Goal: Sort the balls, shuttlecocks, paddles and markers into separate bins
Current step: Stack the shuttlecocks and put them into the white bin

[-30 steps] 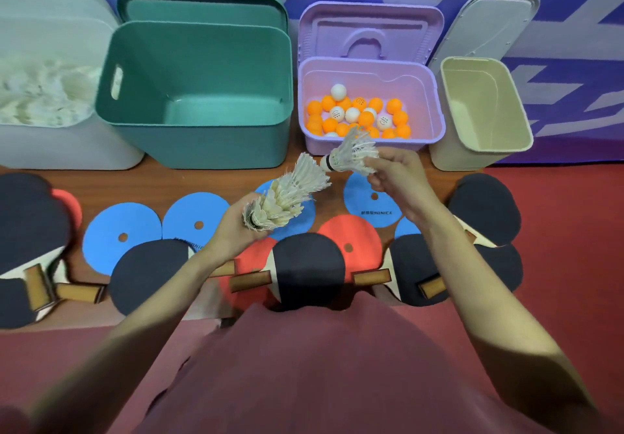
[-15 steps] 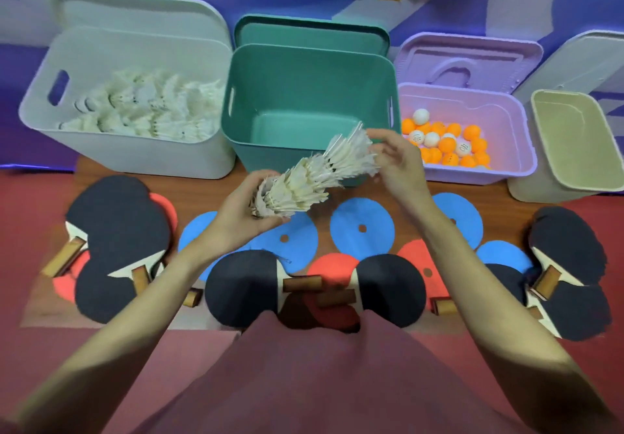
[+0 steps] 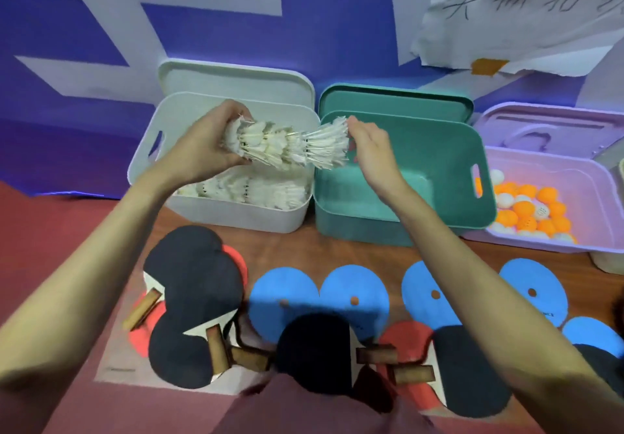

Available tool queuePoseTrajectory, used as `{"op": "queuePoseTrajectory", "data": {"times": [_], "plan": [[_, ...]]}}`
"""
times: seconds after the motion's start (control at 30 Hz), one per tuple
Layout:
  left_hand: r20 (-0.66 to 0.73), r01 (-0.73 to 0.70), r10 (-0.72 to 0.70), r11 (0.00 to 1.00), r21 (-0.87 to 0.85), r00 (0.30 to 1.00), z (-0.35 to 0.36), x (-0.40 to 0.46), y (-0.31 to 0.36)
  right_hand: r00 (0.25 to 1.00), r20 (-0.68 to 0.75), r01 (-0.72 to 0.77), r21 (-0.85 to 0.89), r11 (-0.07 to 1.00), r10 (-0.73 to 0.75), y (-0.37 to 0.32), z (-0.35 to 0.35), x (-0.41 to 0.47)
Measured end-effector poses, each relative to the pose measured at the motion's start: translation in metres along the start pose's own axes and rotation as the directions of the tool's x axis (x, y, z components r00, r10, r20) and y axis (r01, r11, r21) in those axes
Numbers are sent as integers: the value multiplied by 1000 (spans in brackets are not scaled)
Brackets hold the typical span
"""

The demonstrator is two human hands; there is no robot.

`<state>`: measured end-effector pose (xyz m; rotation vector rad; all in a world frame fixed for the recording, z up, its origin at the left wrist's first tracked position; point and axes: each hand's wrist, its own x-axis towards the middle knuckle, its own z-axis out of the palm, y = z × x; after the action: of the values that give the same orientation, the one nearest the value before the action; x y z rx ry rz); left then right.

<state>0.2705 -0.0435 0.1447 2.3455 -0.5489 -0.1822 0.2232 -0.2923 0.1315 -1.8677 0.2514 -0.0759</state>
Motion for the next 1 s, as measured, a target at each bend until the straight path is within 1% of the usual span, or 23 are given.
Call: {"op": "queuePoseTrajectory", "data": {"times": [0.07, 0.13, 0.2, 0.3, 0.4, 0.47, 0.57, 0.63, 0.73, 0.8, 0.83, 0.9, 1.0], "plan": [[12, 24, -24, 999, 40, 1000, -11, 16, -18, 996, 68, -56, 8, 998, 56, -4, 20, 18], [10, 37, -38, 997, 73, 999, -18, 32, -36, 991, 109, -80, 46, 996, 75, -7, 39, 35], [-3, 52, -52, 993, 101, 999, -23, 48, -55, 989, 129, -71, 39, 997, 66, -10, 54, 51], [9, 74, -76, 989, 129, 997, -27, 70, -82, 984, 148, -104, -4, 995, 103, -11, 74, 74], [10, 92, -98, 956, 280, 995, -25, 89, -104, 971, 143, -184, -74, 980, 193, -9, 95, 92], [14, 123, -136, 929, 350, 991, -21, 97, -116, 952, 155, -259, -57, 964, 265, -6, 106, 101], [69, 183, -212, 936, 302, 975, -14, 103, -131, 922, 176, -348, -22, 937, 346, 3, 119, 107], [78, 205, -238, 932, 299, 968, -11, 102, -137, 918, 180, -353, -35, 935, 353, 10, 125, 108], [42, 222, -244, 932, 286, 969, -7, 94, -140, 931, 170, -296, -161, 942, 322, 15, 130, 108], [35, 215, -233, 937, 275, 972, -5, 86, -137, 947, 173, -211, -298, 931, 270, 15, 128, 106], [35, 199, -216, 941, 274, 976, -4, 83, -134, 954, 182, -154, -391, 907, 240, 13, 126, 103], [28, 156, -171, 948, 278, 985, -4, 74, -126, 953, 245, -19, -536, 844, 177, 12, 120, 98], [-33, 87, -81, 941, 326, 996, -3, 57, -112, 941, 331, 189, -686, 703, 69, 7, 106, 83]]}}
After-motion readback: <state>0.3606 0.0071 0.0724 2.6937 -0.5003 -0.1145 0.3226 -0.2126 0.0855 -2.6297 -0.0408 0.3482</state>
